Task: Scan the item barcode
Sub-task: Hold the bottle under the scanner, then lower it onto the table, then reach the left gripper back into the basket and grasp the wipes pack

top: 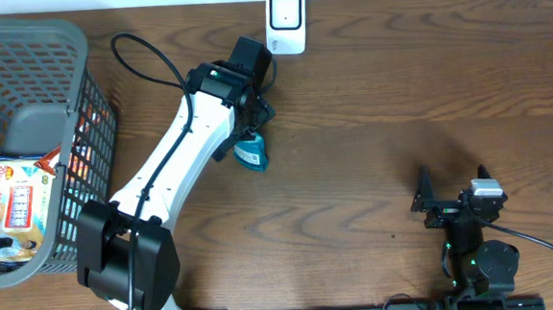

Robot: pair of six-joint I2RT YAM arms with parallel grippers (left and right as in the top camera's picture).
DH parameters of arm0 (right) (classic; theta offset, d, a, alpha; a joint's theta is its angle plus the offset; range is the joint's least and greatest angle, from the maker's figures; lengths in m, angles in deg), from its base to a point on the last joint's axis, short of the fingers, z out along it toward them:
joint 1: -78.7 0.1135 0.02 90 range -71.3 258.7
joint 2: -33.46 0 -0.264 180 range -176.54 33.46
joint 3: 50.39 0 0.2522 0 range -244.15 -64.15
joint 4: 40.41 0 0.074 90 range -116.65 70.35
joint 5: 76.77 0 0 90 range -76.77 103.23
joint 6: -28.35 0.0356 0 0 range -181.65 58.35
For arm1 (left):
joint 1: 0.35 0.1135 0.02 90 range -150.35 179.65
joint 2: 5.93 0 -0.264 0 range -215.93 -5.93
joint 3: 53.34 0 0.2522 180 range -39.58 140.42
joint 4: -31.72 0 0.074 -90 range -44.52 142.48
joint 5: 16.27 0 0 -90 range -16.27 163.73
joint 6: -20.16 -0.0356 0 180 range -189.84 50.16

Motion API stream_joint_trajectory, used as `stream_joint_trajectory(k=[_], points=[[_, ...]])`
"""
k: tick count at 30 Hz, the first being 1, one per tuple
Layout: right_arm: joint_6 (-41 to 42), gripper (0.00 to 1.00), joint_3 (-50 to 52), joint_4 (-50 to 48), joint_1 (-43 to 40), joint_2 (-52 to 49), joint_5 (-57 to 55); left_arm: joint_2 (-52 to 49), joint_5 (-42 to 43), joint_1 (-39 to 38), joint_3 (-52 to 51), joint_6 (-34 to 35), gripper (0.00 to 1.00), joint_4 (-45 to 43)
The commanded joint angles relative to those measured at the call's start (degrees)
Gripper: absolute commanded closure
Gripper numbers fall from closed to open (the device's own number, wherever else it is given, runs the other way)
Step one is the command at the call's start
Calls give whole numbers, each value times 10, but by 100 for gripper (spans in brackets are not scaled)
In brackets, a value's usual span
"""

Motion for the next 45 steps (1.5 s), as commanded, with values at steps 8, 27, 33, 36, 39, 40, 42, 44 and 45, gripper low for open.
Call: stream_joint_trajectory(k=[8,27,33,36,39,40,42,44,45], points=[[-7,1,2,1,3,2,-7,-2,-10,2,8,5,8,19],[-7,1,2,1,3,1,-7,0,-28,15,174,-140,2,46],[-7,1,2,1,3,1,-7,1,-173,52,411,-160,2,174],[-7,1,2,1,3,1,-7,5,-265,99,488,-159,2,242],[-7,1,2,1,3,1,-7,12,-291,172,502,-123,2,291],[-7,1,2,1,3,1,-7,12,-284,206,502,-96,2,312],[-7,1,2,1,3,1,-7,8,-251,275,495,-42,2,351],[-7,1,2,1,3,1,-7,2,-185,344,481,-26,2,365],[-7,1,2,1,3,1,-7,0,-148,376,470,-24,2,365]])
